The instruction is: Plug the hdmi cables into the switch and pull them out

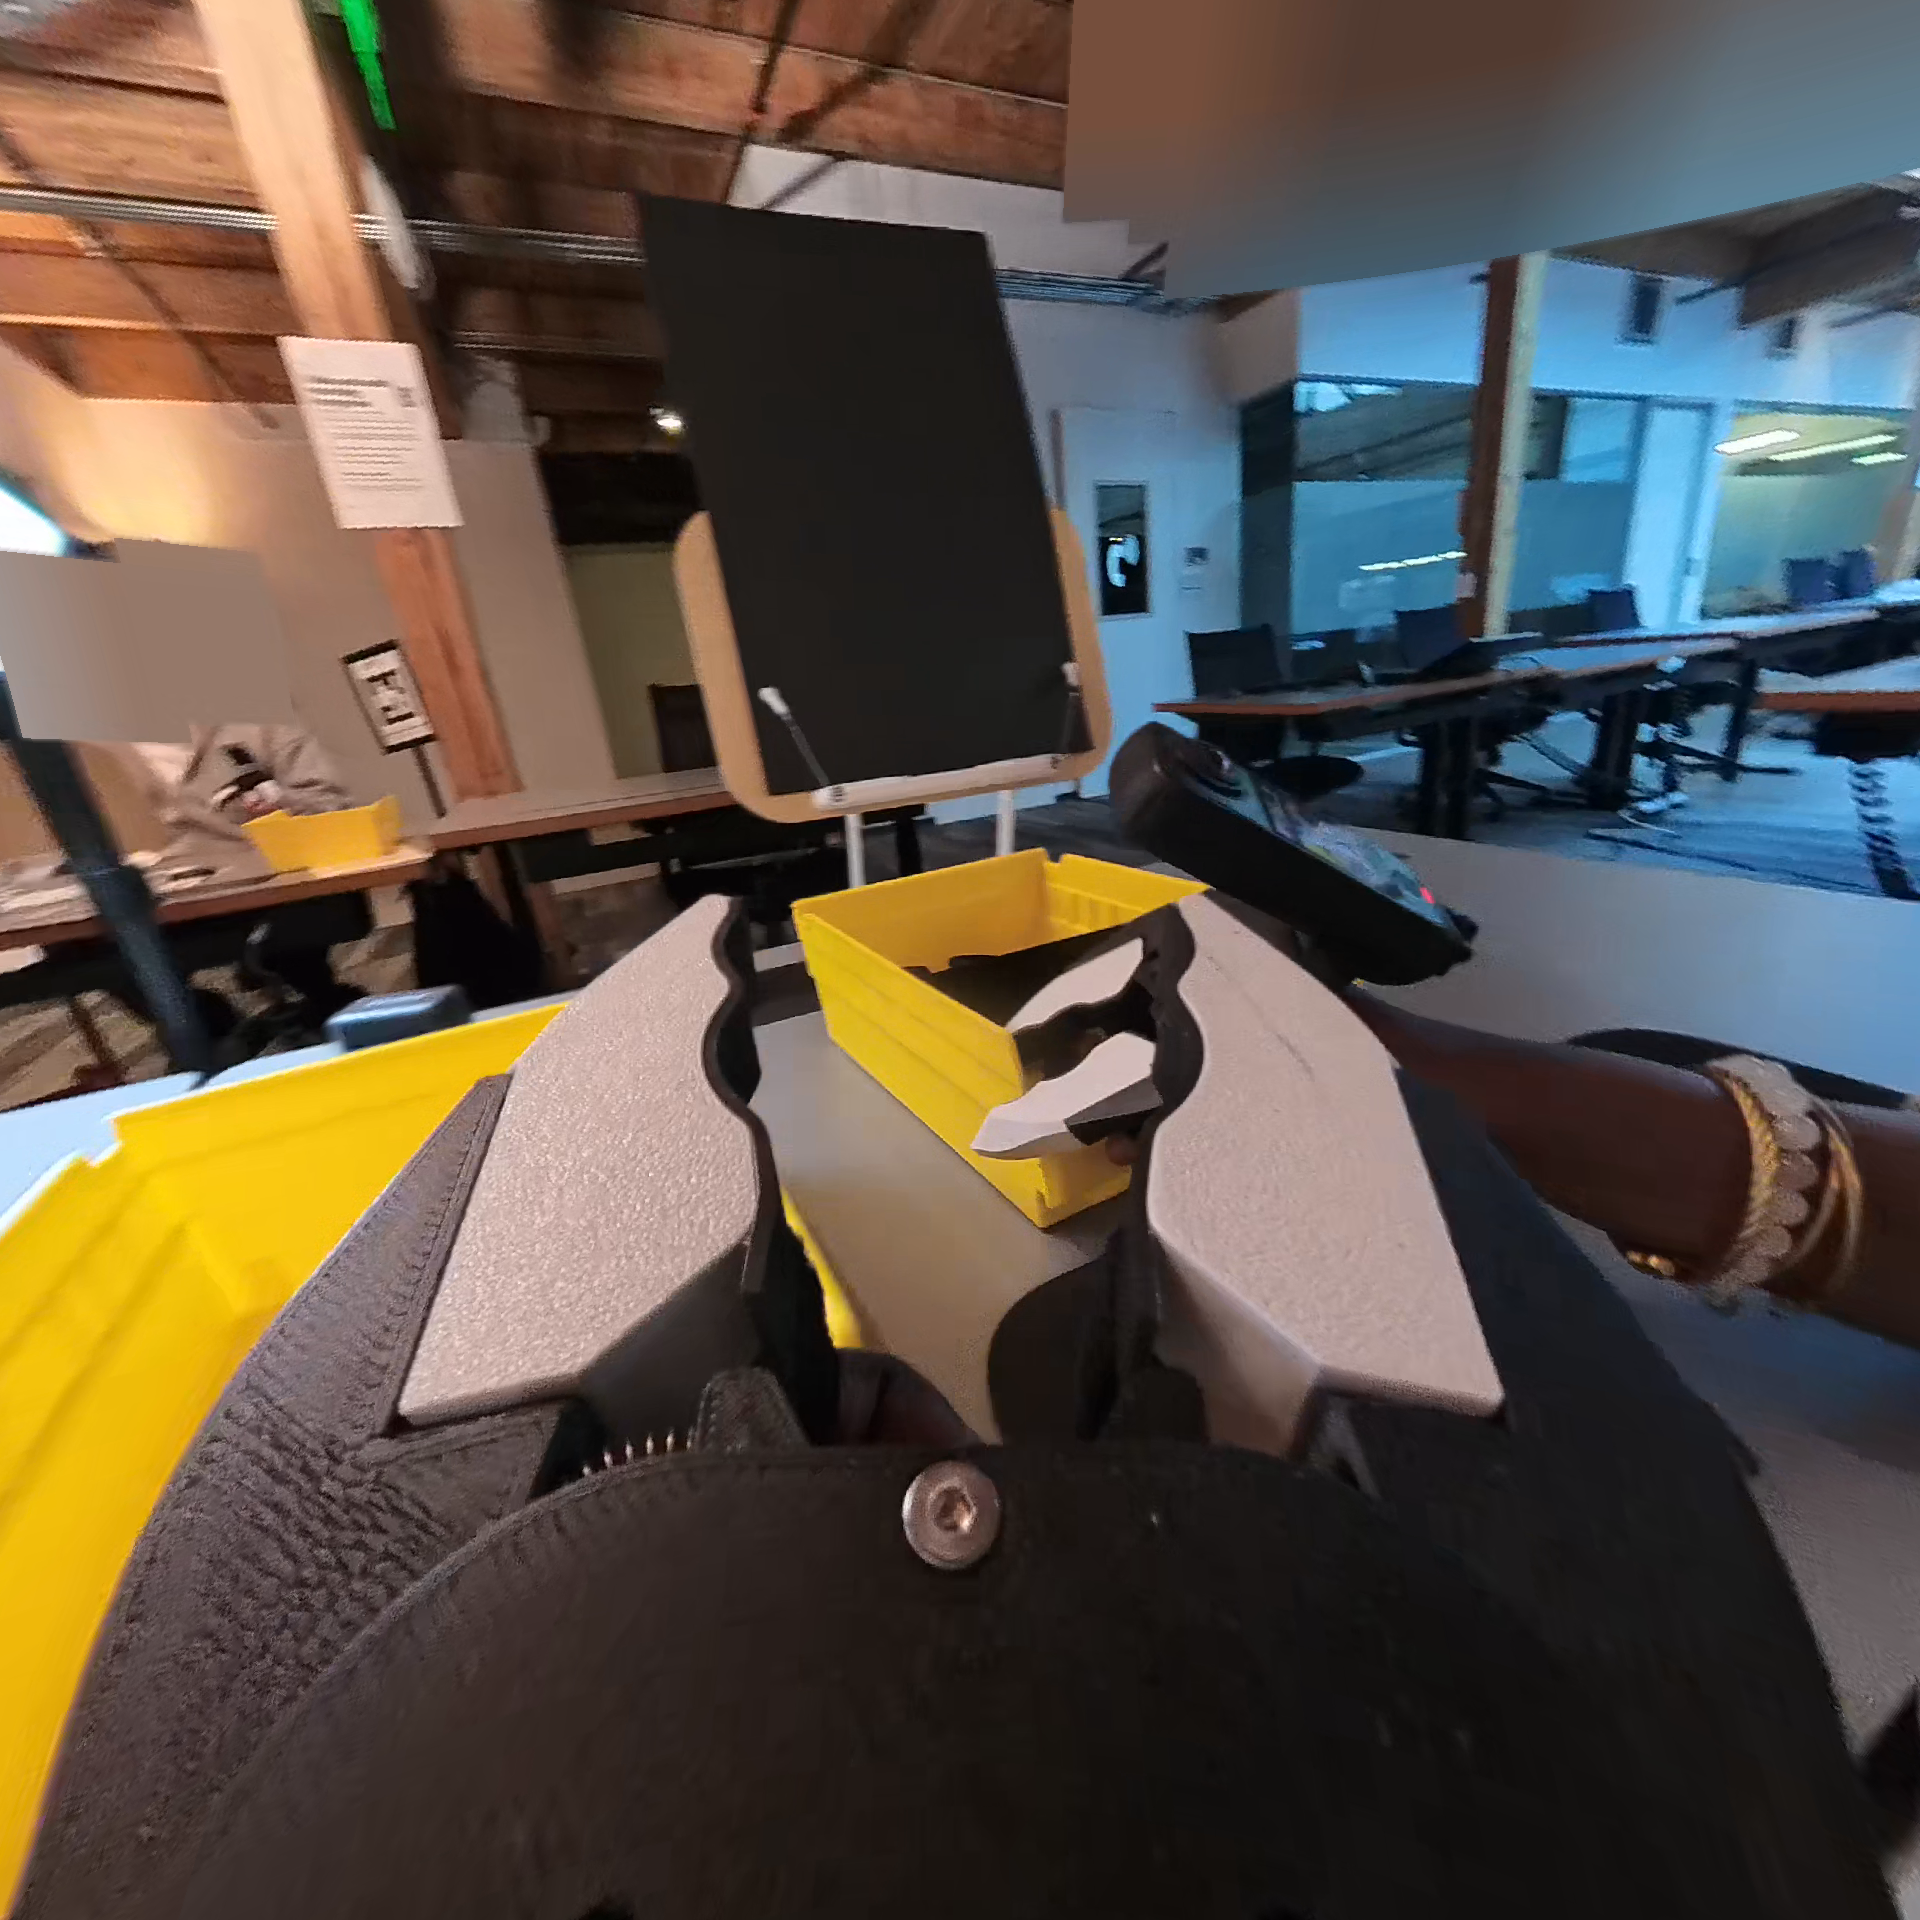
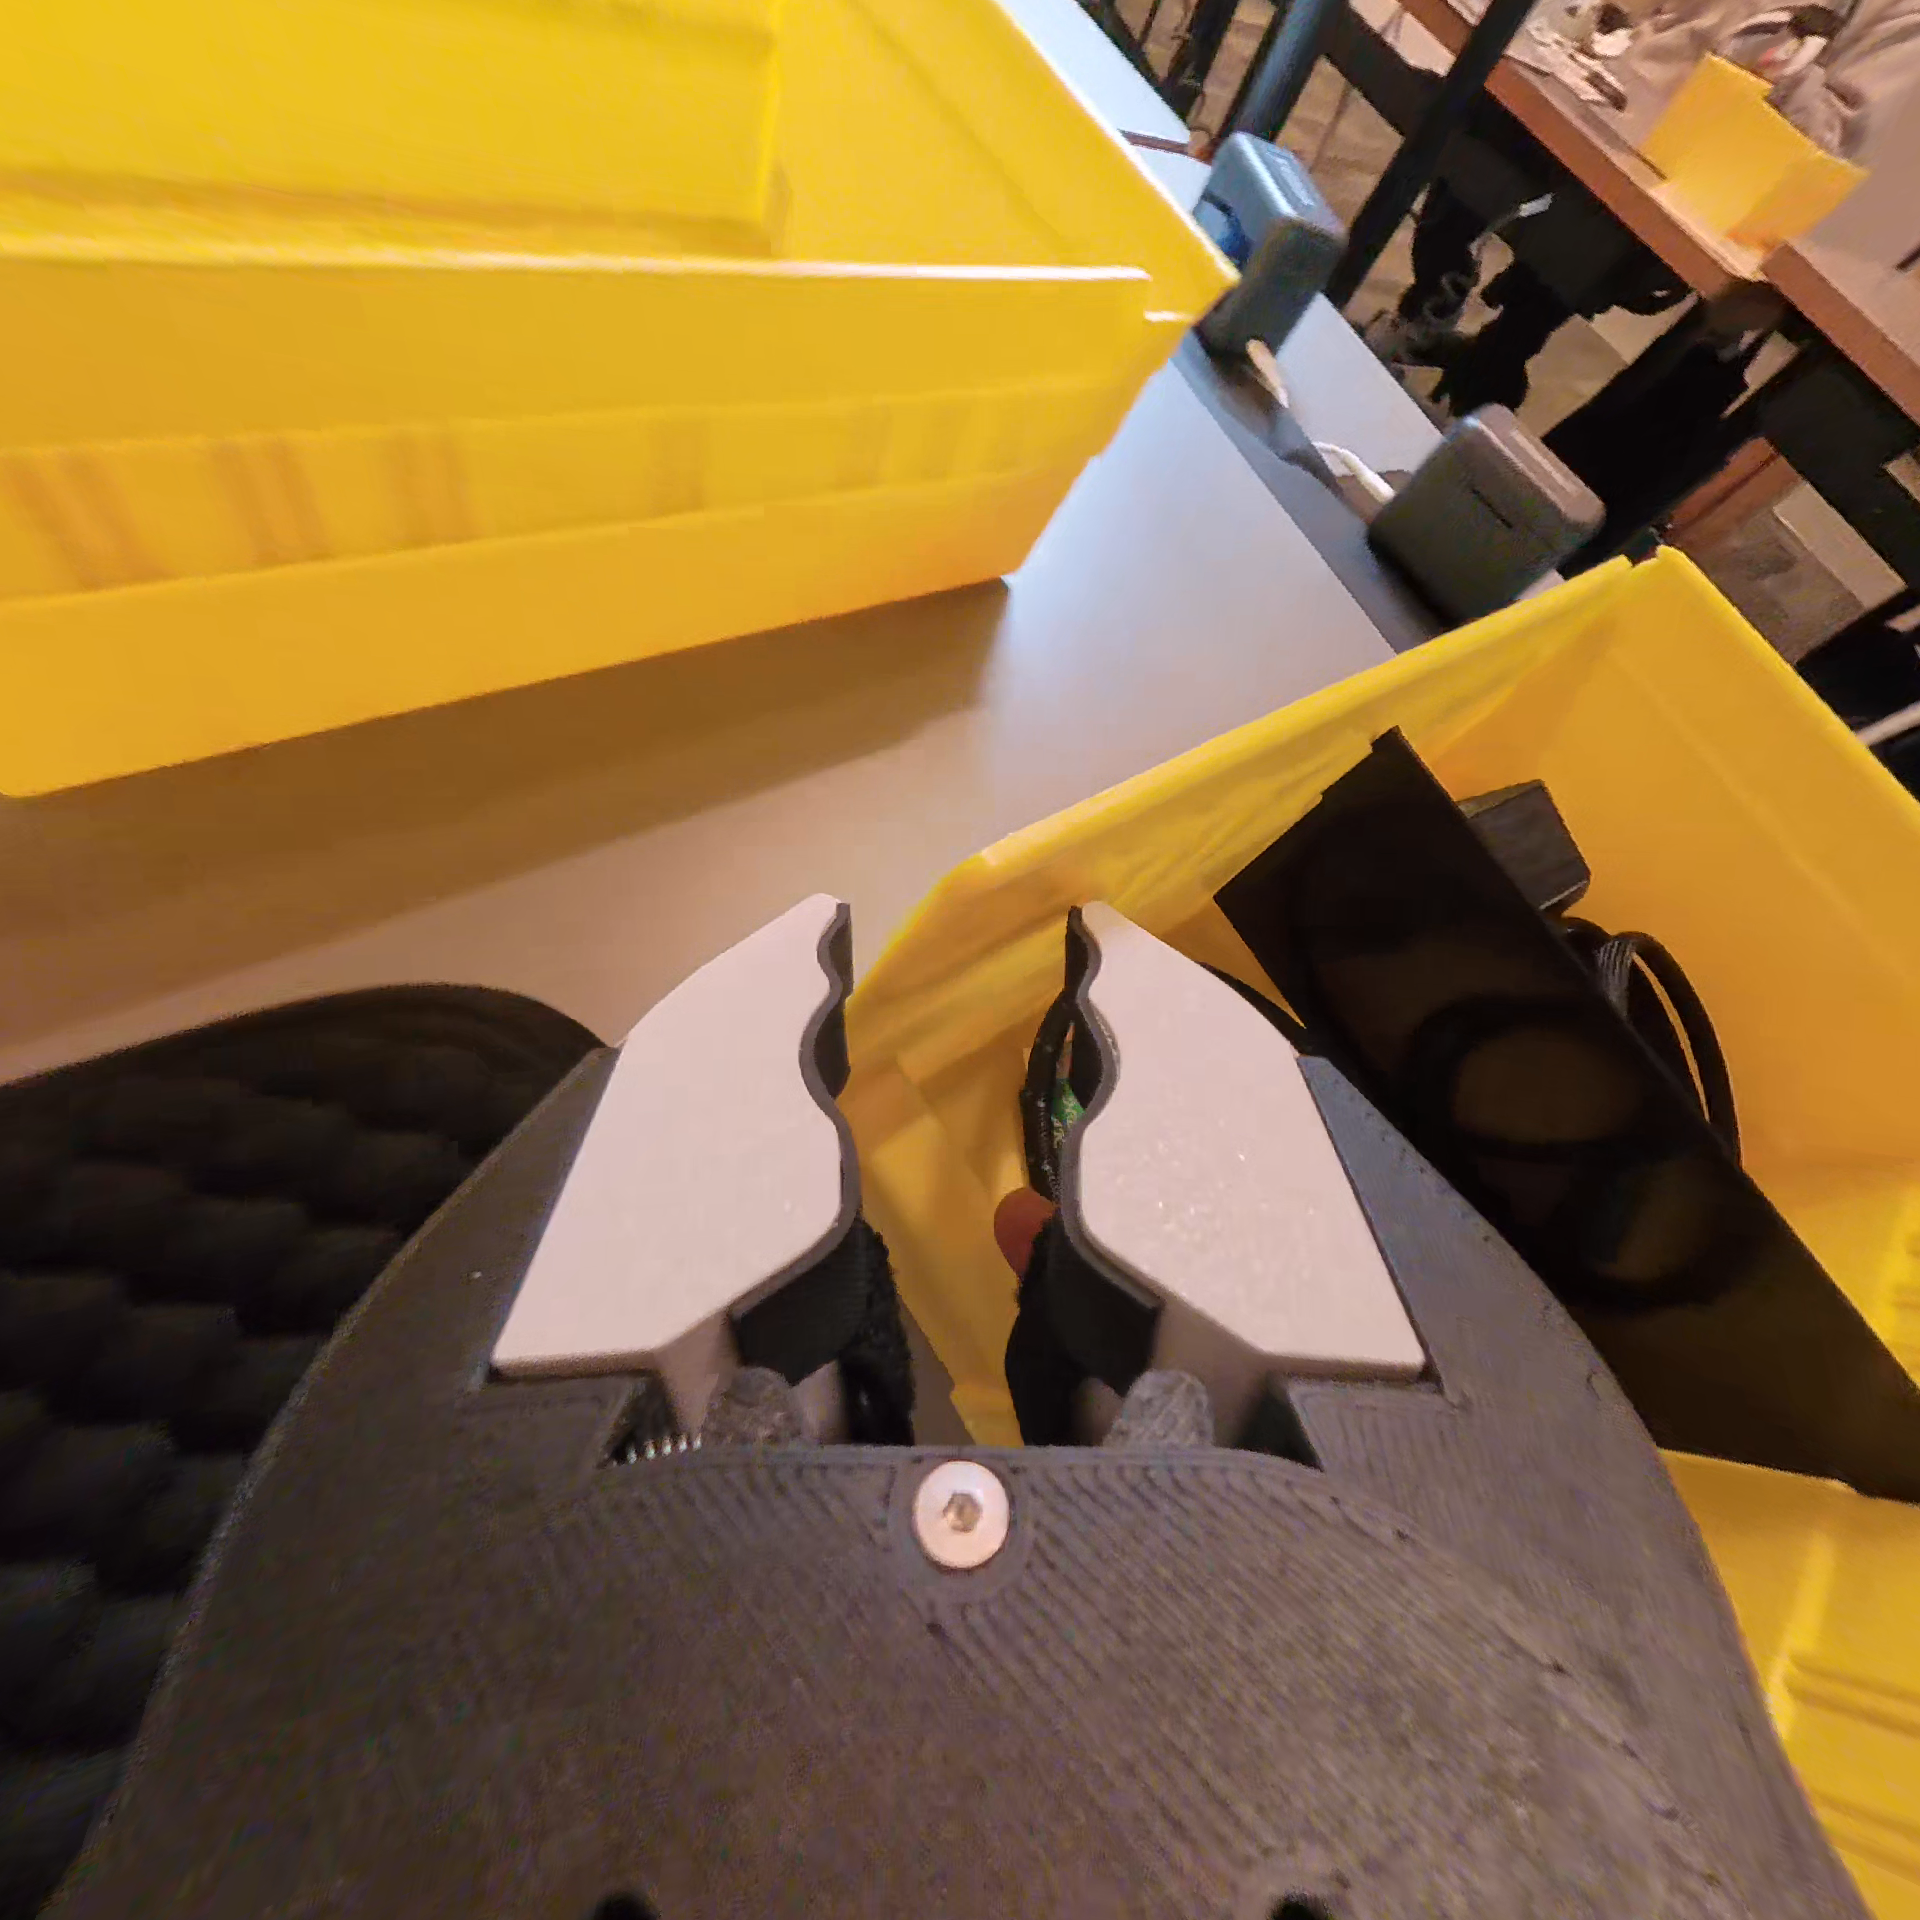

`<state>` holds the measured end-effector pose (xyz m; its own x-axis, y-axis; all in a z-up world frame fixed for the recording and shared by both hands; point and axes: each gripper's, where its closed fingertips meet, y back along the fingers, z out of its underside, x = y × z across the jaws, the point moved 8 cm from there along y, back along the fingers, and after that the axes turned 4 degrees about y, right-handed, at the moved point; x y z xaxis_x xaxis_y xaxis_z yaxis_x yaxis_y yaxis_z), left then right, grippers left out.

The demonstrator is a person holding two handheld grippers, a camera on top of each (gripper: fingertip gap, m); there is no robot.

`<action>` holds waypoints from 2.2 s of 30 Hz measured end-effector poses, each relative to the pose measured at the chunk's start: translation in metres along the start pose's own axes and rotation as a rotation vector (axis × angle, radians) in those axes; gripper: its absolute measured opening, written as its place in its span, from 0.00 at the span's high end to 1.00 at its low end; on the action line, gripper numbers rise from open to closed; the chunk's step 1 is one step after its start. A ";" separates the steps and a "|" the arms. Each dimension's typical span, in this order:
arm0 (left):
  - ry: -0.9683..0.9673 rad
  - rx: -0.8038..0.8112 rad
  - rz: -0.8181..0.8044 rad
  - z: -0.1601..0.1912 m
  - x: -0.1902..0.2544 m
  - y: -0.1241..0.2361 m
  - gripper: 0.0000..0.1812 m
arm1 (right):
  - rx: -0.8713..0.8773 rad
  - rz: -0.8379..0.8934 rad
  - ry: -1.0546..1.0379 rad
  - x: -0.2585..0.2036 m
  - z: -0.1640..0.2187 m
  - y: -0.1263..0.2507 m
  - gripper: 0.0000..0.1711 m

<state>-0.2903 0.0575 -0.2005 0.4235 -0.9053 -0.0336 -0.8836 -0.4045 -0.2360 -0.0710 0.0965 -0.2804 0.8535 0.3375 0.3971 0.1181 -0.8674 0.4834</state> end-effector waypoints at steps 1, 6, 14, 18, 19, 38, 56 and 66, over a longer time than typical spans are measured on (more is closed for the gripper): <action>0.001 0.004 -0.040 -0.001 -0.005 0.005 0.59 | 0.000 -0.007 0.005 -0.002 -0.004 -0.005 0.77; 0.013 0.006 -0.230 -0.001 -0.028 0.033 0.59 | 0.046 -0.034 0.003 -0.012 -0.020 -0.025 0.76; 0.030 -0.057 -0.515 0.012 -0.068 0.057 0.58 | 0.212 -0.320 -0.131 -0.024 -0.034 -0.031 0.64; 0.059 -0.144 -0.719 0.032 -0.117 0.077 0.53 | 0.379 -0.244 -0.199 -0.029 -0.038 0.002 0.53; 0.086 -0.183 -0.740 0.038 -0.130 0.079 0.53 | 0.437 -0.264 -0.222 -0.037 -0.041 0.011 0.49; 0.138 -0.469 -0.658 0.066 -0.121 0.086 0.62 | 0.283 -0.320 -0.370 -0.078 -0.038 0.015 0.58; -0.168 0.034 -0.733 0.001 -0.055 0.066 0.96 | 0.497 0.091 0.220 -0.048 -0.069 0.076 0.91; -0.205 0.174 -0.280 -0.025 0.041 -0.080 0.94 | 0.480 0.484 0.152 0.052 0.011 0.200 0.90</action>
<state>-0.2068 0.0494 -0.1584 0.6901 -0.7112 -0.1341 -0.6886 -0.5882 -0.4240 0.0023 -0.0638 -0.1716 0.7905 -0.1105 0.6024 -0.0164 -0.9871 -0.1596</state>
